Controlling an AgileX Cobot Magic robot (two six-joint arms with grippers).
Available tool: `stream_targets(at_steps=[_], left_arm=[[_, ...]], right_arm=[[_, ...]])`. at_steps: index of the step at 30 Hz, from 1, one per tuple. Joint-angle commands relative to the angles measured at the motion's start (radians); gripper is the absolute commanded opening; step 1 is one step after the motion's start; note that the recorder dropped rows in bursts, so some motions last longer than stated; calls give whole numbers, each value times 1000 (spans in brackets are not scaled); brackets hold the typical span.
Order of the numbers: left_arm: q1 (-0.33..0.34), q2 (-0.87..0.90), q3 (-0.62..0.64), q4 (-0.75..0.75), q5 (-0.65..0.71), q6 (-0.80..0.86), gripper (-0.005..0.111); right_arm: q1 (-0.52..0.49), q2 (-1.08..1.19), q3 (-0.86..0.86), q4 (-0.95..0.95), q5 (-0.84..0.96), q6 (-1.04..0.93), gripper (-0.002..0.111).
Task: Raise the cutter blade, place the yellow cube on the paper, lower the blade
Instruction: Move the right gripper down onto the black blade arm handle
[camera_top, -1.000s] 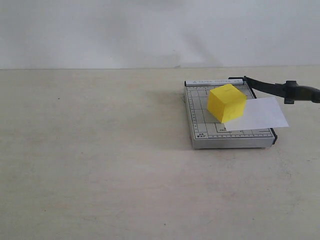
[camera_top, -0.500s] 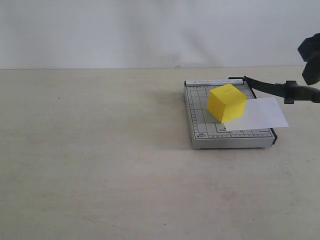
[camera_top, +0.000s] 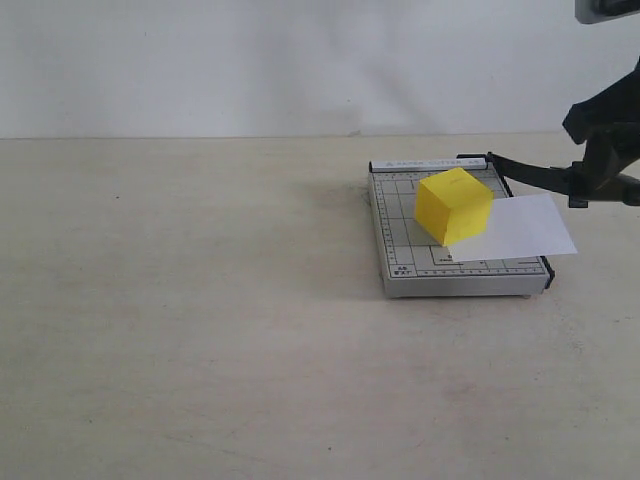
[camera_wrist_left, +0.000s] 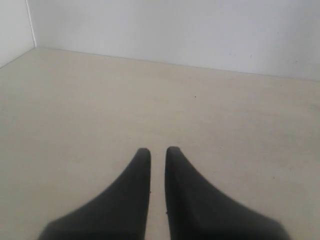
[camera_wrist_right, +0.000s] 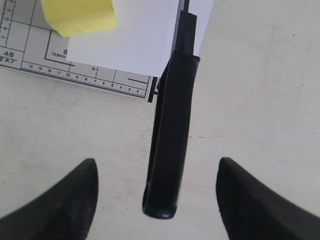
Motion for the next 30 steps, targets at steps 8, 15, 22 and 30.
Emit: stream_targets(at_steps=[8, 15, 22, 30], left_arm=[[4, -3, -3, -4, -1, -4, 11], [4, -3, -3, -4, -1, -4, 11], [4, -3, -3, -4, -1, -4, 11], [4, -3, -3, -4, -1, -4, 11]], right_arm=[[-2, 78, -6, -20, -50, -5, 63], [-2, 132, -6, -41, -59, -3, 63], [-2, 137, -6, -49, -80, 1, 28], [-2, 137, -1, -106, -87, 98, 1]])
